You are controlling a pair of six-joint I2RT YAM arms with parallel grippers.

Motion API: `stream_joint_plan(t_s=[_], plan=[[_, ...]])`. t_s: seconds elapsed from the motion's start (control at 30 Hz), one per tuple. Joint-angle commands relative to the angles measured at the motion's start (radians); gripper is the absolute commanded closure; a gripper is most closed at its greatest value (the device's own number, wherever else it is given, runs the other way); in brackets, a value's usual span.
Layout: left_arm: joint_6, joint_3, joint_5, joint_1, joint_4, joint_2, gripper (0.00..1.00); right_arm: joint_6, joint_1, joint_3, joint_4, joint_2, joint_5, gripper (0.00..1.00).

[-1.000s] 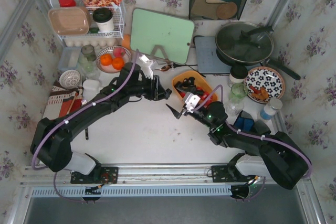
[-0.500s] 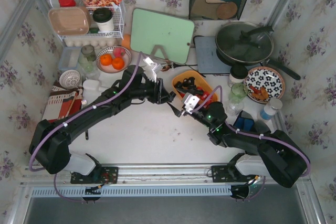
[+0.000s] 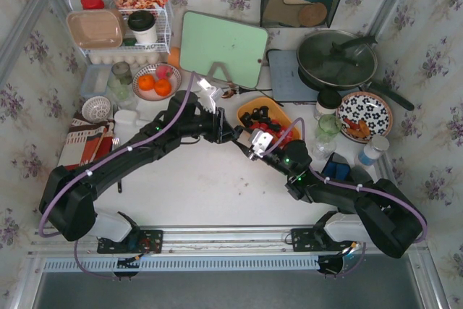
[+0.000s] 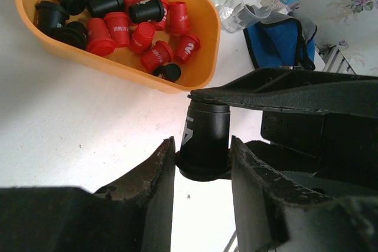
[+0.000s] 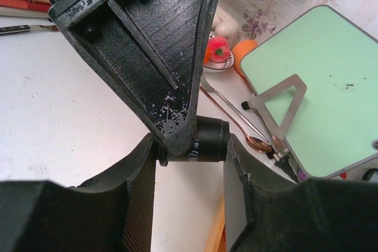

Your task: Mix the coffee capsules in the storage basket

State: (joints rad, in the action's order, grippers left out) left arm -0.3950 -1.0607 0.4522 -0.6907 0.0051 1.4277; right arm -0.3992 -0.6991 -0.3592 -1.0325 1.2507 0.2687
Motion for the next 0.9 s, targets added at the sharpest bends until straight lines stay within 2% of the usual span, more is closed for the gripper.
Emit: stream_joint_plan(t_s=[0.0,0.07,0.23,0.27,0.4,0.6,0.77,0.87], plan=[[-0.012,0.000,0.002,-0.001,0.040,-0.006,0.66,0.008,-0.002,-0.011,-0.010,0.000,0.009,0.70],[-0.016,-0.002,-0.002,-0.001,0.036,-0.007,0.58,0.009,-0.002,-0.010,-0.011,-0.002,0.006,0.71],[-0.023,0.002,-0.016,-0.001,0.032,-0.063,0.32,0.011,-0.002,-0.007,-0.008,-0.008,0.005,0.73],[-0.020,0.002,-0.025,-0.001,0.028,-0.074,0.30,0.011,-0.002,-0.007,-0.004,-0.010,0.002,0.73],[0.019,-0.004,-0.090,-0.001,-0.029,-0.128,0.28,0.015,-0.002,0.005,0.012,-0.024,-0.011,0.74],[0.092,0.004,-0.334,0.000,-0.166,-0.233,0.28,0.055,-0.002,0.029,0.051,-0.062,-0.095,0.73],[0.128,0.052,-0.531,0.000,-0.245,-0.326,0.28,0.223,0.000,-0.003,0.211,-0.106,-0.313,0.74],[0.122,0.103,-0.651,0.000,-0.263,-0.405,0.28,0.398,0.012,-0.057,0.383,-0.112,-0.535,0.74]])
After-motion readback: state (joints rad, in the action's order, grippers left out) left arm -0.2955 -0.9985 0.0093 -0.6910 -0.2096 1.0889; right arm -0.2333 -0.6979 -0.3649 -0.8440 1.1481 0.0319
